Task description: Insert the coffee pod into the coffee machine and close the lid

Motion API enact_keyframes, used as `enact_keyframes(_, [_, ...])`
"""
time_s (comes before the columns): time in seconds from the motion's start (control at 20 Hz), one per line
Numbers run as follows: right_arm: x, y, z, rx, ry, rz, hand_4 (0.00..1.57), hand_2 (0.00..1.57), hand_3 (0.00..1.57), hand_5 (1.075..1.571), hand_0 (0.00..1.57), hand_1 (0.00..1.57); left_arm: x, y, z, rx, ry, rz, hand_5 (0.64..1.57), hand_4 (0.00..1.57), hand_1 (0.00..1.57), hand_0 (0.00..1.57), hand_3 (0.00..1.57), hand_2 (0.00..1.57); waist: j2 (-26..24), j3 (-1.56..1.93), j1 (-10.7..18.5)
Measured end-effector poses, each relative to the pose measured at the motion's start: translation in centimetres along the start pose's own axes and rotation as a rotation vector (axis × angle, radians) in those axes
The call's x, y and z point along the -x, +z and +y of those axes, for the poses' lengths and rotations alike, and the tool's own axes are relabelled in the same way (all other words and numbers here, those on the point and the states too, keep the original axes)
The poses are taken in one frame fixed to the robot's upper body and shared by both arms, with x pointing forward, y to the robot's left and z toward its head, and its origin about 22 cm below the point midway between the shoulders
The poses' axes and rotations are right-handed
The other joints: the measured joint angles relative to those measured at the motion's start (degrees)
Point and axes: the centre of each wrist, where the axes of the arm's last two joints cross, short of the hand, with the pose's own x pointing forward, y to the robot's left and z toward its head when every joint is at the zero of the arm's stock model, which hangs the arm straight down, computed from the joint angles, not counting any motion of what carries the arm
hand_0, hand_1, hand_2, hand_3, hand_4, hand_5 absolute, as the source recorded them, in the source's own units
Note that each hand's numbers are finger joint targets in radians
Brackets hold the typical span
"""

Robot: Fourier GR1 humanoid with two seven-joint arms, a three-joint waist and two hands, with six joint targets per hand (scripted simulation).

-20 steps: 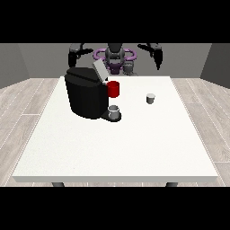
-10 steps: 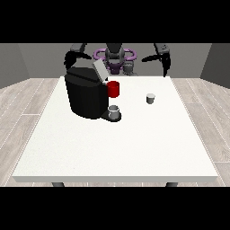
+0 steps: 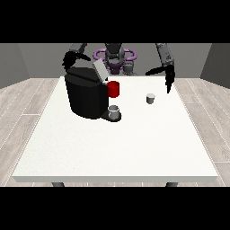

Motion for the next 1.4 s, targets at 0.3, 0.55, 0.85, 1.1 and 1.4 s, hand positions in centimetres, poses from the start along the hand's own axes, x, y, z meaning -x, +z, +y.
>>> enact_keyframes(0.3, [0.4,-0.3,0.4,-0.001,-0.001,0.017,0.34,0.0,0.0,1.571,0.0,0.0,0.9,-1.4,-0.8,0.017,-0.063,0.056,1.571,0.0,0.0,0.0,0.0,0.0,0.9,0.0,0.4])
enact_keyframes(0.55, [0.8,-1.0,-0.2,0.017,0.008,0.059,0.37,0.0,0.0,1.571,0.0,0.0,1.2,-2.3,-1.8,0.063,-0.138,0.091,1.571,0.0,0.0,0.0,0.0,0.37,0.9,0.01,1.0])
enact_keyframes(0.85, [1.6,-1.6,0.1,0.04,0.038,0.091,0.42,0.0,0.0,1.571,0.0,0.0,1.5,-3.2,-3.3,0.079,-0.207,0.103,1.571,0.0,0.7,0.7,0.43,0.78,1.6,0.01,1.6])
enact_keyframes(1.1, [1.9,-2.1,0.2,0.043,0.054,0.101,0.41,0.0,0.0,1.571,0.0,0.0,1.9,-3.4,-2.7,0.087,-0.292,0.133,1.571,0.0,0.63,0.63,0.49,0.76,2.2,0.01,1.8])
enact_keyframes(1.4, [1.4,-2.2,0.9,0.029,0.065,0.091,0.43,0.0,0.0,1.571,0.0,0.0,2.8,-3.5,-2.1,0.086,-0.405,0.132,1.571,0.0,0.61,0.61,0.48,0.75,3.5,0.0,0.3])
